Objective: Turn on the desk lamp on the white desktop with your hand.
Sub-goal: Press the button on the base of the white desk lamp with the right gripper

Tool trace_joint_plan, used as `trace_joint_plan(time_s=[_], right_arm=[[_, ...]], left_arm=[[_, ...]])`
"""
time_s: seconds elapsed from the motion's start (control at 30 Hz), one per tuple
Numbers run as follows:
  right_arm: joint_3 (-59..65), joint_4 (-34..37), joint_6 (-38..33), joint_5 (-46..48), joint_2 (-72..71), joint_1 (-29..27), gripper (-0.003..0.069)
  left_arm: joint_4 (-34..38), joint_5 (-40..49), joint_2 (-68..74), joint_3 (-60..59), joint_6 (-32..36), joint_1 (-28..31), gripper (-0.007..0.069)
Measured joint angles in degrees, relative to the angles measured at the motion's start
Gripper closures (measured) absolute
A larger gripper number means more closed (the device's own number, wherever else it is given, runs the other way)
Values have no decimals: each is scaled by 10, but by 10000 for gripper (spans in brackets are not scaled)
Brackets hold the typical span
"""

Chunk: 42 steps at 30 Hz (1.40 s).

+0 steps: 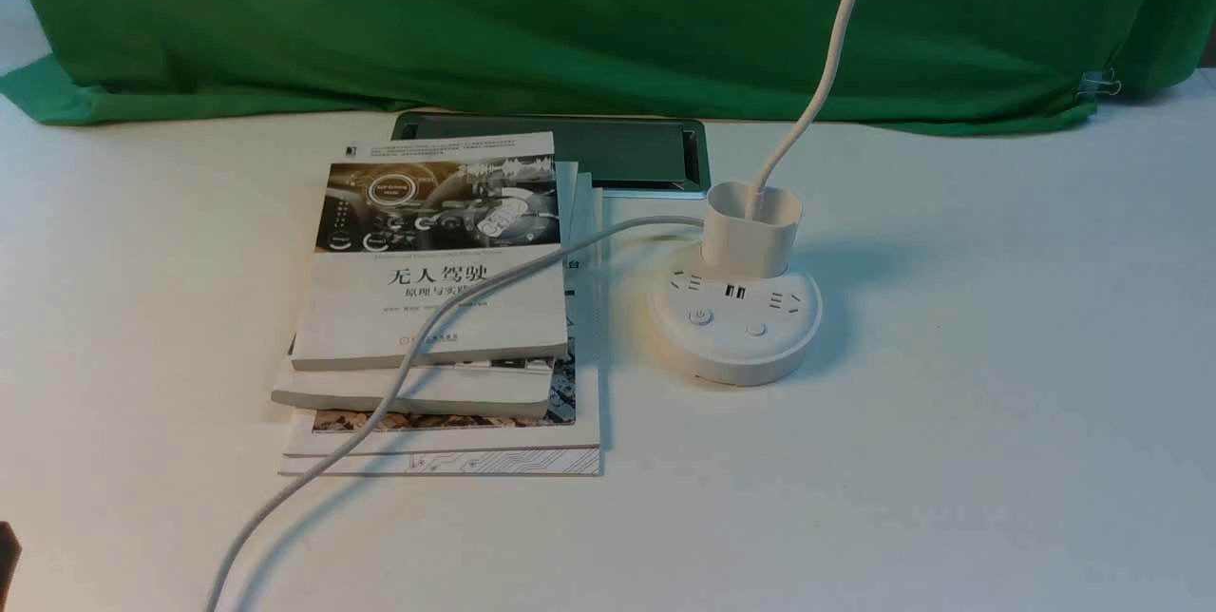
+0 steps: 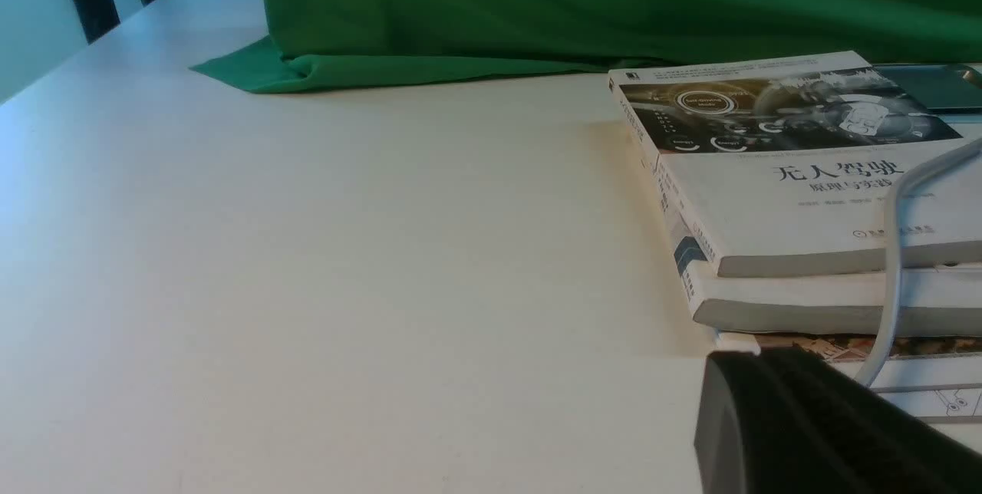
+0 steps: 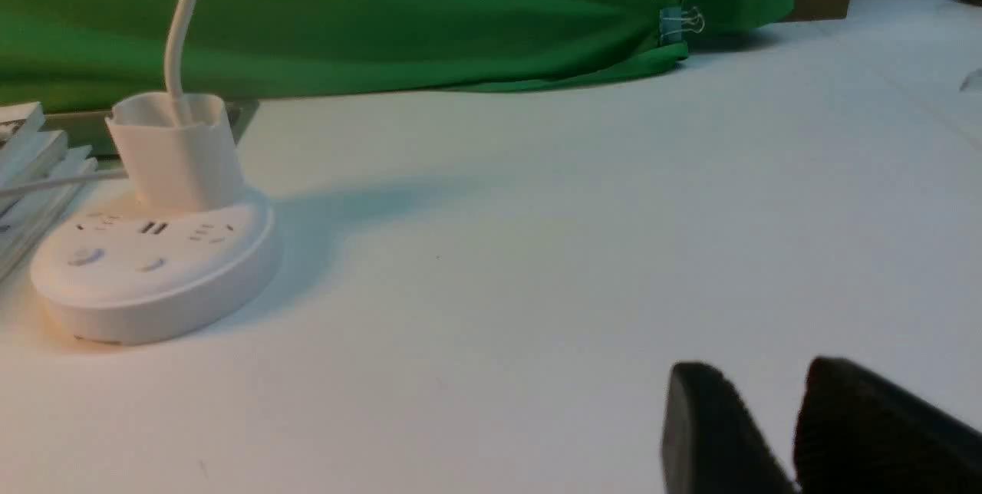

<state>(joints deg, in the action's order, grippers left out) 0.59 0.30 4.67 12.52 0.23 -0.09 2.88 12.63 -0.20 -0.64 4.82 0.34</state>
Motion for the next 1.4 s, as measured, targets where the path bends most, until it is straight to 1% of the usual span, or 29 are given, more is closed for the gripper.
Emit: trace_joint_plan(time_s=[1.17, 1.37, 1.4], right_arm=[[0, 0, 3, 0, 0, 0, 421], [0, 0, 77, 0, 0, 0, 421], [0, 0, 126, 0, 0, 0, 421]], left_arm=[[0, 0, 0, 0, 0, 0, 603], [0, 0, 0, 0, 0, 0, 603], [0, 0, 0, 0, 0, 0, 603]])
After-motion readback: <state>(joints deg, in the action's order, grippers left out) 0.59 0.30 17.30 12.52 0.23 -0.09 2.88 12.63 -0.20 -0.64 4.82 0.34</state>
